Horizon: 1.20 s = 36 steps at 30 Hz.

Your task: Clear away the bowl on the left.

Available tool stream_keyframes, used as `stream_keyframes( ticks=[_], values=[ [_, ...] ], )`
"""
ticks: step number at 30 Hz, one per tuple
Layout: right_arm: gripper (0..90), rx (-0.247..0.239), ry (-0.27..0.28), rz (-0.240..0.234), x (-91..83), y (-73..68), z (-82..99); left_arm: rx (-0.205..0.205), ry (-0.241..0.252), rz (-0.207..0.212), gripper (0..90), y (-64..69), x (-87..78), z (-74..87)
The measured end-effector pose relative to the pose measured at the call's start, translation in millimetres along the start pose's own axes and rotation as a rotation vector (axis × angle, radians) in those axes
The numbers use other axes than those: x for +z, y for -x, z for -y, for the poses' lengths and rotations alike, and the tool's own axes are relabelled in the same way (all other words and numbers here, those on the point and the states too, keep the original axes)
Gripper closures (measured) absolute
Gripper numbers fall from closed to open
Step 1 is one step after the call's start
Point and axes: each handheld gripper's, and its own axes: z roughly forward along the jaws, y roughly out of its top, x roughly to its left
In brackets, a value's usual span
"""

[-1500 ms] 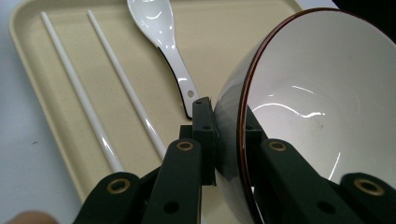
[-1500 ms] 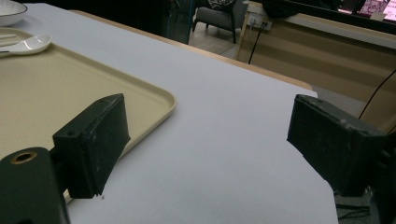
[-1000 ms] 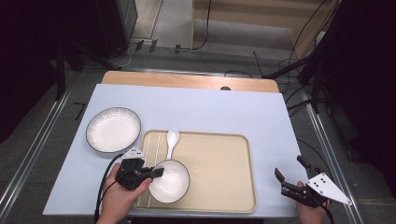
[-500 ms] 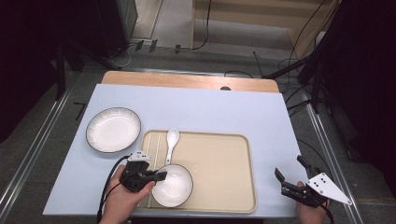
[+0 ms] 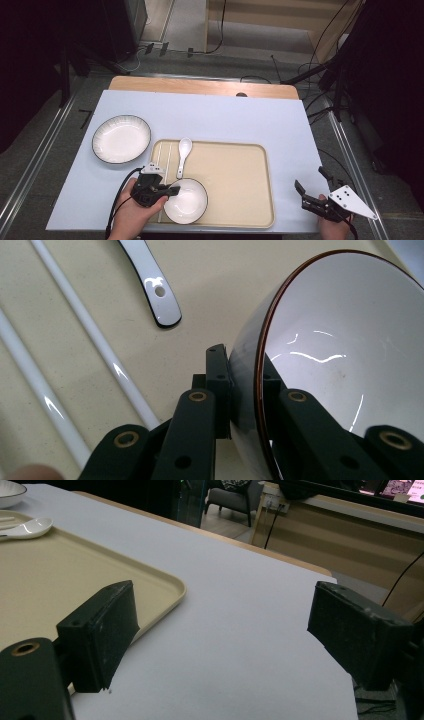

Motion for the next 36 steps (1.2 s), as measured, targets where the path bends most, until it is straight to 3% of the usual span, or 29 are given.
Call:
stream_keyframes(
  ticks=[10,14,31,36],
  values=[
    [13.0,0.002,-0.002,-0.002,0.1,0.8,0.1,0.003,-0.002,-0.01,82.8,0.5,3.4,-0.8],
    [13.0,-0.002,0.0,-0.003,0.2,0.6,-0.3,0.012,-0.003,-0.043,82.7,2.5,5.3,-1.5],
    [13.0,-0.002,0.0,-0.004,0.6,0.2,-0.2,0.02,0.01,-0.042,80.8,4.4,9.3,-3.0],
    [13.0,0.0,0.001,-0.003,0.0,1.2,0.0,0.008,0.018,-0.026,71.4,3.8,10.1,-3.0]
  ],
)
